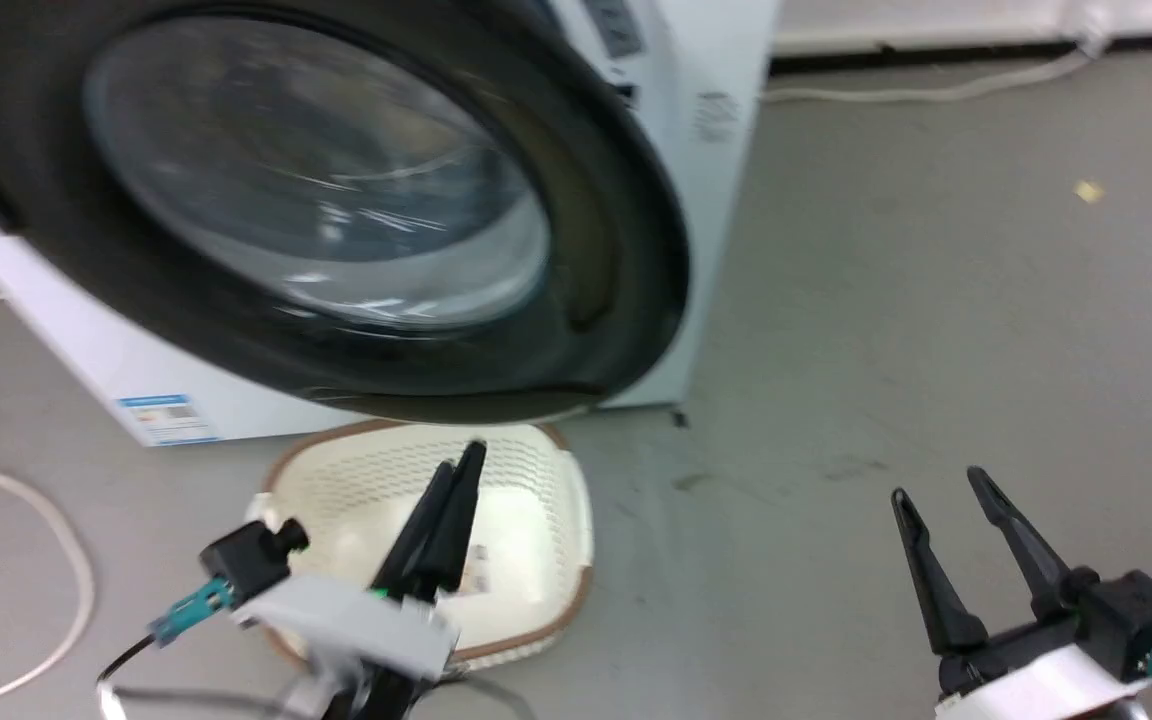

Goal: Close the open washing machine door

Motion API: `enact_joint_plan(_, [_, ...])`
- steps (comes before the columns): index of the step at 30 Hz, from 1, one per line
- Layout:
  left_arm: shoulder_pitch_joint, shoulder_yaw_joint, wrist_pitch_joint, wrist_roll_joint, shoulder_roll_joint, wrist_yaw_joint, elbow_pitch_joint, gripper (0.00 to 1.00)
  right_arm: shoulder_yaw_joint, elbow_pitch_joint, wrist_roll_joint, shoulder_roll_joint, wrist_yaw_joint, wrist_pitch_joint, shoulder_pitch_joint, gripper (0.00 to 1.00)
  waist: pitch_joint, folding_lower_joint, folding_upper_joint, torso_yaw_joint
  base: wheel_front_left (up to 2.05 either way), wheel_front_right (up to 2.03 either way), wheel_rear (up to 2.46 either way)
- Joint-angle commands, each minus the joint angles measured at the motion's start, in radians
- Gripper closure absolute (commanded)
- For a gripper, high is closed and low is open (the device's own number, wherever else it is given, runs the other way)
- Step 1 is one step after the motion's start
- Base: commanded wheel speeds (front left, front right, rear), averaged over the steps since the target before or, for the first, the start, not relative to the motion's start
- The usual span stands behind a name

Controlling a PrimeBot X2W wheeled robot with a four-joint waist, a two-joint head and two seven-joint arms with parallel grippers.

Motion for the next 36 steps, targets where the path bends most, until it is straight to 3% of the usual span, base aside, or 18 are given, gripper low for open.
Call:
enact_joint_plan(1, [0.028,-0.017,-0.029,0.092,0.051,-0.004,-0.02,0.0,-0.006,-0.013,-0.009,-0.004,0.001,-0.004,0.021,0.0,-0.07,0.0002,-0.0001,0.092,0.0,0.0,0.0])
enact_joint_plan(4, [0.06,-0.003,-0.051,0.318,0.123,-0.001,-0.016,0.0,-0.012,-0.022,-0.016,-0.001,0.001,-0.004,0.044,0.0,-0.1,0.0002,-0.0001,0.144,0.0,0.0,0.0])
enact_joint_plan(6, [0.082,0.075,-0.052,0.49,0.126,0.028,-0.048,0.0,-0.016,-0.027,-0.019,0.003,0.001,-0.004,0.054,0.0,-0.113,0.0002,-0.0001,0.17,0.0,0.0,0.0])
enact_joint_plan(13, [0.233,0.284,-0.053,0.937,0.036,0.148,-0.21,0.0,-0.009,-0.038,-0.03,0.029,0.001,-0.004,0.087,0.0,-0.145,0.0002,-0.0001,0.23,0.0,0.0,0.0])
enact_joint_plan(16, [0.287,0.323,-0.053,1.049,-0.004,0.175,-0.249,0.0,-0.005,-0.038,-0.029,0.035,0.001,-0.004,0.097,0.0,-0.151,0.0002,-0.0001,0.245,0.0,0.0,0.0])
enact_joint_plan(20, [0.332,0.331,-0.053,1.148,-0.032,0.178,-0.263,0.0,0.013,-0.022,-0.003,0.034,0.001,-0.004,0.104,0.0,-0.152,0.0002,-0.0001,0.264,0.0,0.0,0.0])
enact_joint_plan(21, [0.338,0.334,-0.053,1.159,-0.042,0.178,-0.266,0.0,0.024,-0.016,0.002,0.029,0.001,-0.004,0.103,0.78,-0.151,0.0002,-0.0001,0.268,0.0,0.0,0.0])
enact_joint_plan(22, [0.344,0.338,-0.053,1.17,-0.048,0.178,-0.268,0.0,0.037,-0.011,0.005,0.023,0.001,-0.004,0.099,1.0,-0.149,0.0002,-0.0001,0.273,0.0,0.0,0.0])
enact_joint_plan(29, [0.344,0.342,-0.053,1.243,-0.075,0.177,-0.286,0.0,0.114,-0.025,0.042,-0.04,0.001,0.003,0.013,1.0,-0.092,0.0002,-0.0001,0.341,0.0,0.0,0.0])
enact_joint_plan(34, [0.312,0.322,-0.053,1.267,-0.107,0.176,-0.287,0.0,0.211,-0.03,0.084,-0.166,0.001,0.061,-0.123,1.0,-0.014,0.0002,-0.0001,0.393,0.0,0.0,0.0])
enact_joint_plan(35, [0.312,0.322,-0.053,1.267,-0.107,0.176,-0.287,0.0,0.211,-0.03,0.084,-0.166,0.001,0.061,-0.123,1.0,-0.014,0.0002,-0.0001,0.393,0.0,0.0,0.0])
enact_joint_plan(36, [0.297,0.306,-0.053,1.275,-0.118,0.173,-0.283,0.0,0.235,-0.021,0.112,-0.228,0.001,0.089,-0.187,1.0,0.019,0.0002,-0.0001,0.418,0.0,0.0,0.0])
